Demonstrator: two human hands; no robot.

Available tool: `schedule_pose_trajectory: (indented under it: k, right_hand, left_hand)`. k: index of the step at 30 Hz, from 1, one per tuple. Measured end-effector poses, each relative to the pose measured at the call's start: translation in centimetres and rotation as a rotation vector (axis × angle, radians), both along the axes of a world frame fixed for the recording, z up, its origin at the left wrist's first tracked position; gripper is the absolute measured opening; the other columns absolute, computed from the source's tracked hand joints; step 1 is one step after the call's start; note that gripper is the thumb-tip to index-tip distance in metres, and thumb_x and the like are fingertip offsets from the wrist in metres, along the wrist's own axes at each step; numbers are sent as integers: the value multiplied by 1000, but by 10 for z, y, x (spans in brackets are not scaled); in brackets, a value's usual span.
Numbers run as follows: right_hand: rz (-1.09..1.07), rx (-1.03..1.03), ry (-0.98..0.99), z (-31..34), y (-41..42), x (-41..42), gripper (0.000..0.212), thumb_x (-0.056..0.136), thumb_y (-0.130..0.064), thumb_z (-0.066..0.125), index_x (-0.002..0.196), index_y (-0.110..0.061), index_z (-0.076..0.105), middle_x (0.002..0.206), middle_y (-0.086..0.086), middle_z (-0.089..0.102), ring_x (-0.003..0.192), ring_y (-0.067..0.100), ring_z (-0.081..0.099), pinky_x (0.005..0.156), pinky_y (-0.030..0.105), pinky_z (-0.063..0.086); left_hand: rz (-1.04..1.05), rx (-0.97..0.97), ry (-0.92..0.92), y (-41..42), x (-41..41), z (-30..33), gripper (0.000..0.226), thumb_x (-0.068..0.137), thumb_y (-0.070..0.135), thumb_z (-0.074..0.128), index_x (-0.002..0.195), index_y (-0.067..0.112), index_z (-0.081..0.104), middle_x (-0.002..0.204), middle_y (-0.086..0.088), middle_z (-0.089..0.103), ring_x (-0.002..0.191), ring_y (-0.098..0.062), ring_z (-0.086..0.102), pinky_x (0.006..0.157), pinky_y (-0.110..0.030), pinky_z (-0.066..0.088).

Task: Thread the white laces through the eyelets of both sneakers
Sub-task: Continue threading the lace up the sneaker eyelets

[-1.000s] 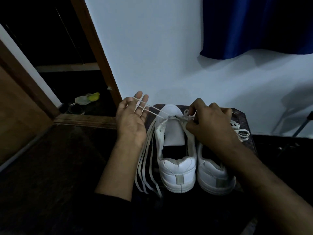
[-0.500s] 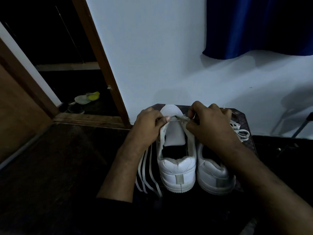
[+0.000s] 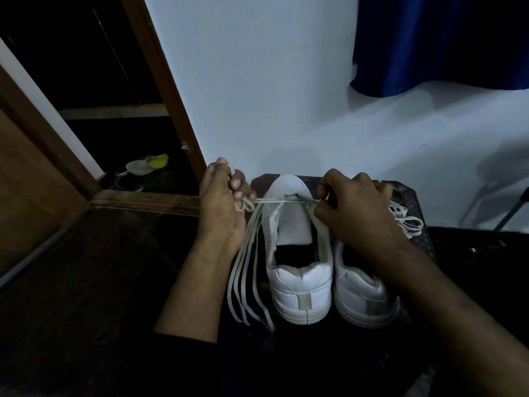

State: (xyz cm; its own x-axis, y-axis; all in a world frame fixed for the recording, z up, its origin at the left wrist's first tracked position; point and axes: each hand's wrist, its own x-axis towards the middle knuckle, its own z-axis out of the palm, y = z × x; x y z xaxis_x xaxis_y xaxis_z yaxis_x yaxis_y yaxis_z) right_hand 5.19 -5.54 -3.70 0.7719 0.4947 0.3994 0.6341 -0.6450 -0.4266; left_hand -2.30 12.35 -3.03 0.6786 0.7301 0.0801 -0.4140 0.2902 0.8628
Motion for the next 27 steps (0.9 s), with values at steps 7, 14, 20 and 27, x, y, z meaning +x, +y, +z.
schedule_pose_trajectory:
  k: [7, 14, 20, 27]
  right_hand:
    - [-30, -16, -124, -1, -1, -2, 13, 80, -24, 65, 91, -26, 58, 71, -7, 57, 101, 21, 47, 93, 39, 23]
    - [-30, -23, -94, -2, -1, -1, 12, 82, -26, 63, 93, -27, 57, 72, -8, 59, 102, 20, 47, 93, 39, 23]
    - [-16, -23, -88, -3, -1, 1, 13, 82, -28, 63, 94, -27, 57, 72, -8, 59, 103, 20, 47, 92, 37, 22]
    - [-20, 4, -103, -4, 0, 0, 14, 81, -24, 65, 93, -27, 58, 70, -9, 57, 102, 20, 46, 83, 33, 15]
  left_hand:
    - [-121, 1184, 688, 4, 0, -31, 30, 100, 40, 63, 93, 11, 69, 95, -6, 67, 90, -20, 64, 77, -32, 48]
    - [-198, 1100, 708, -1, 0, -27, 40, 103, 37, 59, 74, 9, 57, 72, -2, 59, 75, -24, 59, 66, -38, 44]
    - [-224, 1120, 719, 5, -1, -30, 25, 97, 44, 67, 83, 23, 67, 76, 8, 64, 75, -12, 60, 65, -26, 41]
    - [-40, 771, 359, -3, 0, -22, 26, 105, 28, 54, 82, 21, 64, 80, 8, 68, 75, -14, 61, 72, -35, 48]
